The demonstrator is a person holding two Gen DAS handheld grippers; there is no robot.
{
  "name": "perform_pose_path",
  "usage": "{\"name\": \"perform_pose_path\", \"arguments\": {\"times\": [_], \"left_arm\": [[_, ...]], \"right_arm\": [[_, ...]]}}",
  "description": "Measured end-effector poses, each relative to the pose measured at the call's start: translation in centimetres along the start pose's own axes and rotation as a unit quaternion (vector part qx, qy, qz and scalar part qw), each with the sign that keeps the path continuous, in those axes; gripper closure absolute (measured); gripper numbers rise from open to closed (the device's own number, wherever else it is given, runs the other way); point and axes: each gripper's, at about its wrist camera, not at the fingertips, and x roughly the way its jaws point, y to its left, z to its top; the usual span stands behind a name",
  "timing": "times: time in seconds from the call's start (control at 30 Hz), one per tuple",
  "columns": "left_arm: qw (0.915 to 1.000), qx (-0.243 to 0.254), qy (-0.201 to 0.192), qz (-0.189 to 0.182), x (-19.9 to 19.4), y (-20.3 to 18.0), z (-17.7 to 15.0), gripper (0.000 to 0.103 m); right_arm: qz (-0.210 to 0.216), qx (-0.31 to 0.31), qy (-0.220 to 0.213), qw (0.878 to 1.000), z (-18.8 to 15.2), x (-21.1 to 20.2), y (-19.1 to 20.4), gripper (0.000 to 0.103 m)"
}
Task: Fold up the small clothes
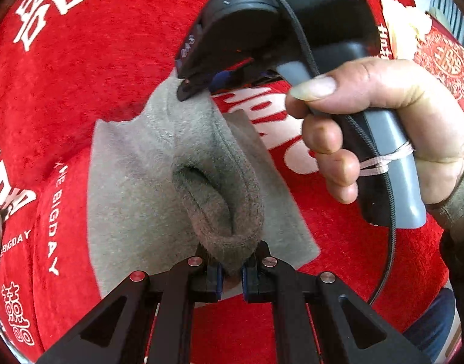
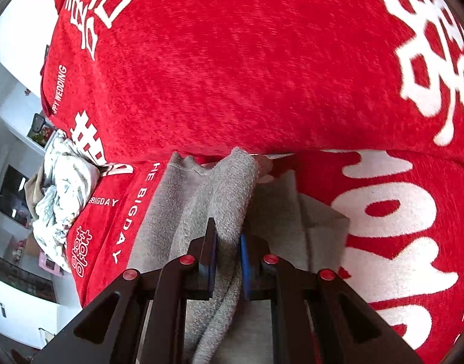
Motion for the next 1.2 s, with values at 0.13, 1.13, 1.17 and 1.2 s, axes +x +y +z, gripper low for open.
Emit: {"name": "perform_pose_path", "arguments": {"times": [0.13, 1.13, 1.17, 1.2], "left_arm": [[0.9998, 0.01, 0.016, 0.001, 1.8, -1.4, 0.3, 0.094], [0.9802, -0.177, -0.037, -0.081, -1.5, 12.9, -1.5, 0.026], [0.9771, -0.197, -0.038, -0.071, -0.8, 14.0, -1.0, 0.026], [0.9762, -0.204, -0.036, -0.063, -0.3, 14.4, -0.8, 0.026]], "right_arm": [[0.001, 0.009, -0.002, 1.0, -0.5, 0.0, -1.9, 0.089], [-0.049, -0.015, -0.07, 0.996, -5.9, -4.0, -0.2, 0.019], [-0.051, -0.017, -0.066, 0.996, -6.2, -3.7, 0.1, 0.02], [-0.064, -0.015, -0.059, 0.996, -6.4, -3.2, 0.2, 0.02]]}}
